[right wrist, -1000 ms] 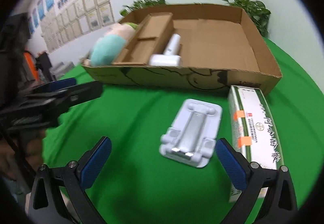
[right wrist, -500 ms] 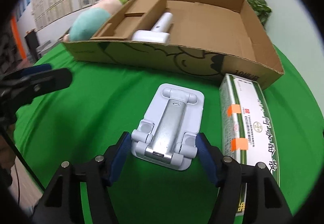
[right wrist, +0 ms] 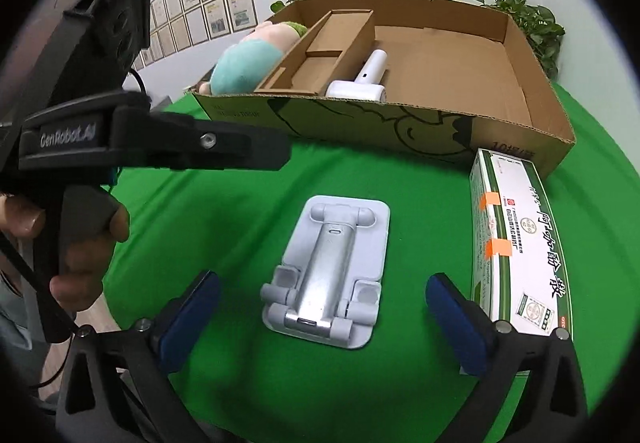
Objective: Organize objects
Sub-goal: 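Grasp the phone stand with the right gripper while the left gripper grips its other end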
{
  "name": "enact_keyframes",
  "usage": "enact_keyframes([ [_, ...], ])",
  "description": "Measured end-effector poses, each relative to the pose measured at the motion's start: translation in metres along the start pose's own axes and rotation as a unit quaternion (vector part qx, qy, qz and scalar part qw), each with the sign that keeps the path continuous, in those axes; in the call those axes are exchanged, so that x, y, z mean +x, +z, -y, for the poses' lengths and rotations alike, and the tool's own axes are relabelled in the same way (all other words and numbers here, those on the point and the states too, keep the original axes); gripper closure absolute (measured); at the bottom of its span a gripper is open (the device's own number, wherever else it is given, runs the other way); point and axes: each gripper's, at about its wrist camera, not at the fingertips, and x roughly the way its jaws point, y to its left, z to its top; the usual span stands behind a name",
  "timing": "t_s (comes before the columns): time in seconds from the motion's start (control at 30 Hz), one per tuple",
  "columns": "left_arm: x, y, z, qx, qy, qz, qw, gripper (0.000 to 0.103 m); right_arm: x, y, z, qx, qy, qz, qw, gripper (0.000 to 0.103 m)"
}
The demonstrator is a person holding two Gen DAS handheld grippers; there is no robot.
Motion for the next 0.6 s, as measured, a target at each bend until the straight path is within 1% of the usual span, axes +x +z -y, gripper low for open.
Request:
enact_keyframes([
  [0.07,0.002,-0.002,0.001,-0.003,-0.011,-0.007,0.9999,0.001,0.011,0.001,-0.006,-0.013,-0.003,-0.015,1.0,0.001],
  [0.13,0.004,-0.003,0.003,-0.003,-0.025,-0.014,0.9996,0.001,0.017,0.001,-0.011,-0.022,-0.012,-0.019,0.999,0.001],
  [0.2,0.005,-0.005,0.005,-0.001,-0.033,-0.02,0.9992,0.001,0.019,0.0,-0.012,-0.022,-0.03,-0.021,0.999,0.001],
  [0.27,0.009,-0.006,0.004,-0.004,-0.042,-0.031,0.9986,0.003,0.018,-0.001,-0.011,-0.017,-0.035,-0.028,0.999,0.003],
  [0.3,0.01,-0.007,0.004,-0.007,-0.047,-0.037,0.9982,0.003,0.017,-0.002,-0.012,-0.015,-0.034,-0.031,0.999,0.012],
  [0.33,0.012,-0.008,0.005,-0.009,-0.053,-0.042,0.9977,0.005,0.017,-0.003,-0.012,-0.014,-0.036,-0.037,0.999,0.025],
  [0.37,0.013,-0.009,0.007,-0.007,-0.056,-0.045,0.9974,0.006,0.019,-0.005,-0.013,-0.015,-0.039,-0.046,0.998,0.029],
  [0.43,0.017,-0.01,0.009,-0.005,-0.061,-0.052,0.9968,0.008,0.017,-0.007,-0.015,-0.017,-0.038,-0.04,0.998,0.035],
  [0.5,0.02,-0.013,0.011,-0.005,-0.067,-0.061,0.9959,0.011,0.015,-0.007,-0.016,-0.012,-0.038,-0.041,0.998,0.035],
  [0.6,0.026,-0.016,0.013,-0.007,-0.07,-0.071,0.995,0.02,0.01,-0.009,-0.014,-0.001,-0.03,-0.039,0.999,0.035],
])
